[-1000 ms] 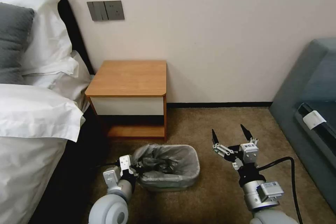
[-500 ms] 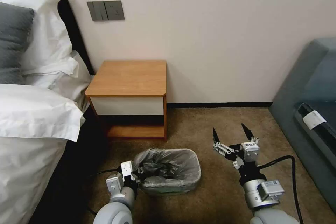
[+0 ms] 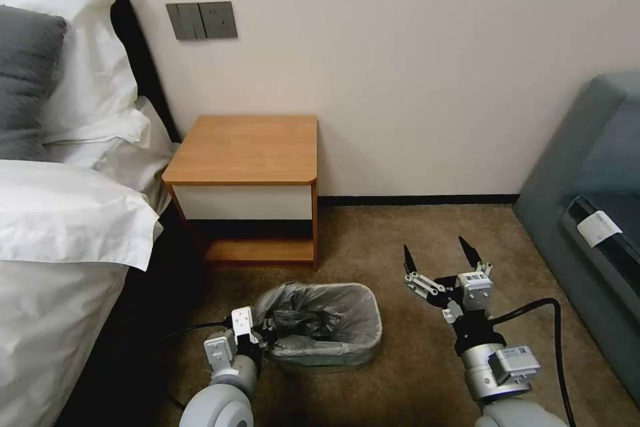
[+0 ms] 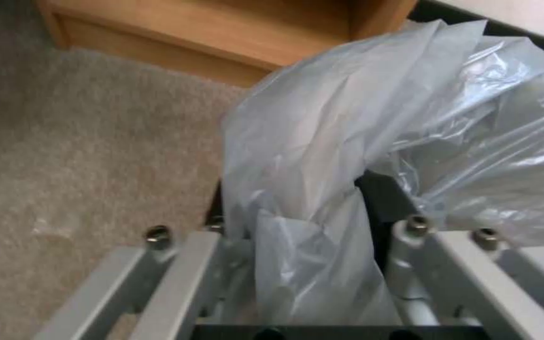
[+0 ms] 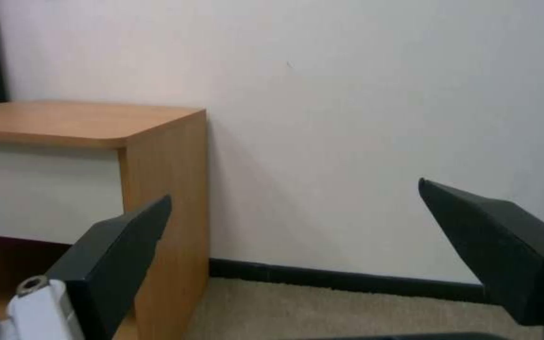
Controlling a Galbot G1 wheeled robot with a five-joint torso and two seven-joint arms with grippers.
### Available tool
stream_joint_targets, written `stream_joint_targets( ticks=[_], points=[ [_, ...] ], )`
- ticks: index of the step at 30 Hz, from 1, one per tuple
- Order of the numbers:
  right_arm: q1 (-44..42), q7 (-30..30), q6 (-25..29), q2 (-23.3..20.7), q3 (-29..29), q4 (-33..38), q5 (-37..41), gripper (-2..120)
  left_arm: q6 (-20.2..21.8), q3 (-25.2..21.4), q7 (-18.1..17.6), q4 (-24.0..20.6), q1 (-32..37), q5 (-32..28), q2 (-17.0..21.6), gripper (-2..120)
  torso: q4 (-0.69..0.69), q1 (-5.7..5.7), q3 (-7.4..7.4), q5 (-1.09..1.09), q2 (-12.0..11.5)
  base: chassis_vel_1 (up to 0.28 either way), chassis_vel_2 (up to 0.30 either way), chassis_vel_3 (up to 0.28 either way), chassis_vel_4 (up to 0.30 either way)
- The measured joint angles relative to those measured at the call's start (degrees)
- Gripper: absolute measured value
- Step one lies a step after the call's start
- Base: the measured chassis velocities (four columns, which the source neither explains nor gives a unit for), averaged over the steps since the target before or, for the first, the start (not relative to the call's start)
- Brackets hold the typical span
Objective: Pick up the garbage bag from the table and place it over the trash can.
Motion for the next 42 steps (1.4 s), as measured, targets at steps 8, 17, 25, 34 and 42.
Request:
stream_joint_targets(
  ticks=[8,17,25,34,42],
  points=[
    [-0.7,0.1,0.9,0.0,0.0,0.3,0.0,100,-0.2,-0.5,1.6,0.1,0.2,4.8,-0.2,70,0.00,0.00,0.00,-0.01,0.0,0.000,0.000,0.000,0.000],
    [-1.5,0.1,1.8,0.3,0.1,0.7,0.2,100,-0.5,-1.0,2.4,-0.7,0.8,6.5,-0.4,97,0.00,0.00,0.00,0.00,0.0,0.000,0.000,0.000,0.000],
    [-2.1,0.1,2.6,0.5,0.2,1.4,0.2,100,-0.6,-1.4,3.1,-2.5,1.6,7.2,-0.3,100,0.00,0.00,0.00,0.01,0.0,0.000,0.000,0.000,0.000],
    [-2.4,0.2,3.6,0.9,0.0,1.8,0.5,100,-2.3,-2.9,4.7,-5.7,2.8,8.0,0.1,100,0.00,0.00,0.00,0.00,0.0,0.000,0.000,0.000,0.000],
    [-5.5,0.5,7.9,2.2,1.4,-1.0,0.5,100,-14.3,-8.2,7.7,-7.4,5.0,16.7,0.4,100,0.00,0.00,0.00,0.00,0.0,0.000,0.000,0.000,0.000]
  ],
)
